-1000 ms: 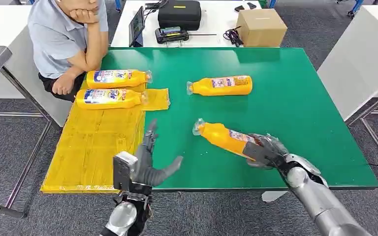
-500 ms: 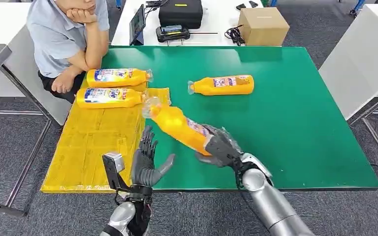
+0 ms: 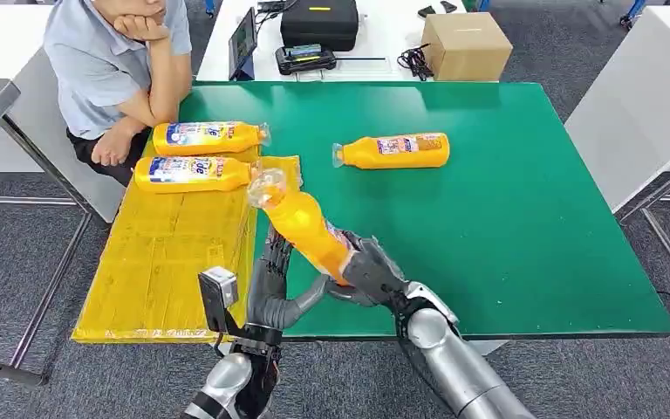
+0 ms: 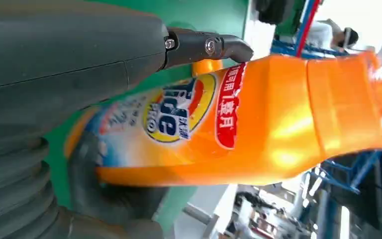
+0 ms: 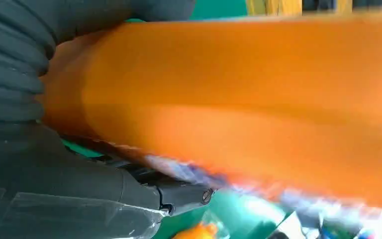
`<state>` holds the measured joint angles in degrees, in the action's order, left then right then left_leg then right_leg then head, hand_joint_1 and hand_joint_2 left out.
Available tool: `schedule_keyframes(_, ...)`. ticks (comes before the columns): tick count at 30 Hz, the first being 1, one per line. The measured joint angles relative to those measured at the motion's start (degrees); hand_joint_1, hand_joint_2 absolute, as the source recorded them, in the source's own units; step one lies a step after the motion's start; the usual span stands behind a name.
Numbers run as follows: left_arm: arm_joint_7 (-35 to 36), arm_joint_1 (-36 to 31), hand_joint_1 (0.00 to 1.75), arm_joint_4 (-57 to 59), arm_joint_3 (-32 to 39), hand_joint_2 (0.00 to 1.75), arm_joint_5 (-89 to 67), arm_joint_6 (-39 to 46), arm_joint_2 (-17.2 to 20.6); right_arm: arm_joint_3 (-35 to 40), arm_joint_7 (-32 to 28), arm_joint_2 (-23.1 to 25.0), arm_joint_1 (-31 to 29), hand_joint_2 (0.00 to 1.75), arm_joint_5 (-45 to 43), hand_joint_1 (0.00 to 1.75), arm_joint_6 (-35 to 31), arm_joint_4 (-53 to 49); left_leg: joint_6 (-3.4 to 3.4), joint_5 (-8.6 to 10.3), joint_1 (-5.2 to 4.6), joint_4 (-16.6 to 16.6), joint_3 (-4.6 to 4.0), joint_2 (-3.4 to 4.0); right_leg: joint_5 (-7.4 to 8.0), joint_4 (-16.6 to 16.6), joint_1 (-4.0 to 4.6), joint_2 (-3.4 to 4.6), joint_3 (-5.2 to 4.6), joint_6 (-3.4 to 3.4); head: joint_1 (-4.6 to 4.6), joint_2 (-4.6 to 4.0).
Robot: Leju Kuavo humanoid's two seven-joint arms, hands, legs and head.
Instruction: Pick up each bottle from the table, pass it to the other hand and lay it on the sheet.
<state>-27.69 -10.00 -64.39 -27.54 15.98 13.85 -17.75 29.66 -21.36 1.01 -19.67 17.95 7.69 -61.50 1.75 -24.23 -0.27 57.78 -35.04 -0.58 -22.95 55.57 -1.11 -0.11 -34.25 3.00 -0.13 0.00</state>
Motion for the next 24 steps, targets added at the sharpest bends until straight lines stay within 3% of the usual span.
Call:
schedule_keyframes(4,0.77,-0.06,0.0,-1.05,0.61,1.75,5.36,-4.61,0.0,2.56,-1.22,0.76,-1.21,1.75,0.44,1.75,0.55,1.57,0.0,0.0,0.0,0.0,0.0,-0.01,0.0,0.0,0.0,0.0,0.01,0.0,0.04,0.0)
schedule_keyframes(16,0.83,-0.24,0.03,-1.05,3.19,1.75,8.54,-5.35,0.0,5.94,-1.81,1.86,-3.14,1.75,0.72,1.75,0.94,4.0,0.0,0.01,0.0,0.0,-0.01,0.0,0.0,0.0,-0.01,0.0,-0.01,0.0,0.02,0.0)
schedule_keyframes(17,0.7,-0.25,1.55,-1.05,3.23,1.75,8.55,-5.33,0.0,6.14,-1.86,1.9,-3.28,1.75,0.72,1.75,0.94,4.15,0.0,0.0,0.0,0.0,-0.01,0.0,0.0,0.0,-0.01,0.0,-0.01,0.0,0.02,0.0)
schedule_keyframes(18,0.63,-0.26,1.75,-1.05,3.26,1.75,8.52,-5.24,0.0,6.29,-1.88,1.92,-3.42,1.75,0.72,1.75,0.92,4.3,0.0,0.0,0.0,0.0,-0.01,-0.01,0.0,0.0,-0.01,0.0,-0.02,0.0,0.02,0.0)
schedule_keyframes(24,-0.64,-0.79,1.75,-0.28,3.32,1.75,8.28,-4.85,0.0,6.66,-2.64,2.27,-4.29,1.75,-0.05,1.75,1.05,5.42,0.0,0.01,0.0,0.0,-0.01,0.0,0.0,0.0,0.0,0.0,-0.02,0.0,0.02,0.0)
